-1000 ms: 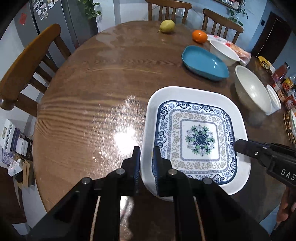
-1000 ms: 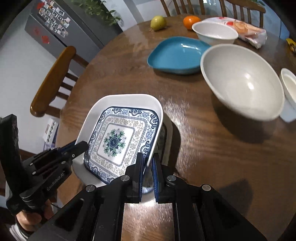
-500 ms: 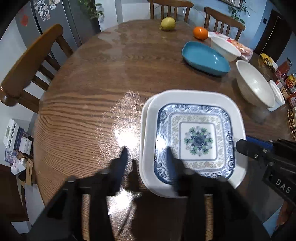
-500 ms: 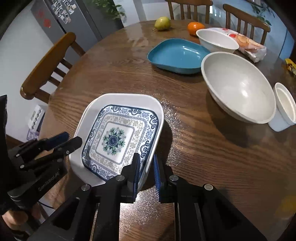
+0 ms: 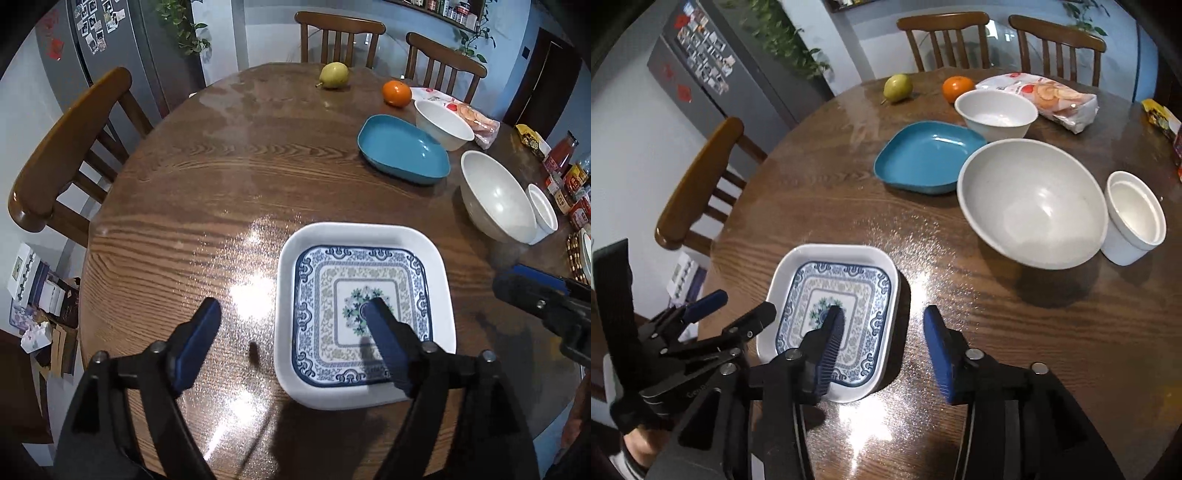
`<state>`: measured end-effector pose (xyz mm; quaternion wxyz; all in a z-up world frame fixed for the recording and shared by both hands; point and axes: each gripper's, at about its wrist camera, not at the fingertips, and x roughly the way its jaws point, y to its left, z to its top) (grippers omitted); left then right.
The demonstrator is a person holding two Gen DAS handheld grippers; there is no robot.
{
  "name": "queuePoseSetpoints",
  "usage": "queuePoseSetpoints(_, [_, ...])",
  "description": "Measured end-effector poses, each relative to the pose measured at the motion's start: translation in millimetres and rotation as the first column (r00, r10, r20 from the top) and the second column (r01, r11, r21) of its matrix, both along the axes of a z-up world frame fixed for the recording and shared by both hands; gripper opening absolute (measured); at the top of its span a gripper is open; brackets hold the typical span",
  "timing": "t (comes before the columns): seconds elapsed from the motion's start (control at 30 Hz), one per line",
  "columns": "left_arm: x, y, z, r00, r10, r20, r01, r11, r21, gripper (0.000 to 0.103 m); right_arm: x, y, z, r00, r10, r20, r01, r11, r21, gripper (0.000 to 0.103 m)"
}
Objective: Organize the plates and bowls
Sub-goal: 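Open both tools and withdraw from the stacked plates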
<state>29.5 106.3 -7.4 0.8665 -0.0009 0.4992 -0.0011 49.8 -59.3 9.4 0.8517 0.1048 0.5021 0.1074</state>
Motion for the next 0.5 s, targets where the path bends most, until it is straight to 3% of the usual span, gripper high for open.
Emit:
queuePoseSetpoints(0.2, [6.4,-6.9,3.5,1.000,-0.010,0.002,0.010,1.000,0.010,0.088,-0.8,-10.4,6.8,0.999,-0.049,0.017,0.049,0.999,0.005,0.061])
queuePoseSetpoints(0.3, [10.1,-9.6,4.6,1.000,-0.016,0.004,0.016,1.000,0.011,0.103,-0.6,-14.8,7.8,0.997,-0.069,0.015,0.069,0.998,0.006,0.064])
queuePoseSetpoints(0.37, [11.9,-10.4,5.6,1.000,-0.022,0.009,0.022,1.000,0.007,0.102,-0.8,-19.1,8.8,0.997,-0.076,0.019,0.076,0.997,0.013,0.071])
queuePoseSetpoints(0.5, [17.0,-13.0,6.3,0.999,-0.031,0.010,0.031,0.999,0.012,0.102,-0.9,-22.7,11.0,0.996,-0.082,0.028,0.082,0.997,0.014,0.072])
